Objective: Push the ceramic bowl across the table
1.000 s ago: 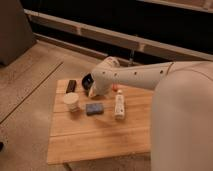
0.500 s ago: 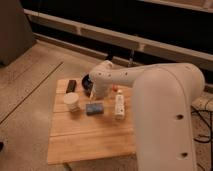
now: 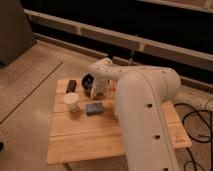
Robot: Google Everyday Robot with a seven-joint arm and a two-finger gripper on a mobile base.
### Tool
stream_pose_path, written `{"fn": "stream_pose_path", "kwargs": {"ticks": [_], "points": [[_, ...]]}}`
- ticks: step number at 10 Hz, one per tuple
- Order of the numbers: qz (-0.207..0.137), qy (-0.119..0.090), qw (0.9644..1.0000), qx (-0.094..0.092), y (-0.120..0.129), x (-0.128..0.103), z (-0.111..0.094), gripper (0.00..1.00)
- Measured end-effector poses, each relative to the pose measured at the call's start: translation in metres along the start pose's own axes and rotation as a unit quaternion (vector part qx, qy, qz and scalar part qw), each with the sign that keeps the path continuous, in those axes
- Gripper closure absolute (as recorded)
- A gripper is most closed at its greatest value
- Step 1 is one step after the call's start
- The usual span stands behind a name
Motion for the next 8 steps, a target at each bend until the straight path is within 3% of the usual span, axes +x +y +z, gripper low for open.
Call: {"fn": "stream_pose_path", "kwargs": {"ticks": [2, 3, 5, 6, 8], "points": [[-0.009, -0.018, 0.9998, 0.007, -0.005, -0.026, 0.012, 0.35], [-0.015, -0.044, 0.9989, 0.011, -0.007, -0.043, 0.013, 0.35], [-0.024, -0.125, 0.9918, 0.004, -0.004, -0.081, -0.001, 0.35], [-0.036, -0.179, 0.9831, -0.007, 0.004, -0.097, -0.018, 0.35], [-0.069, -0.254, 0.9646, -0.021, 0.015, -0.103, -0.047, 0.35]]}}
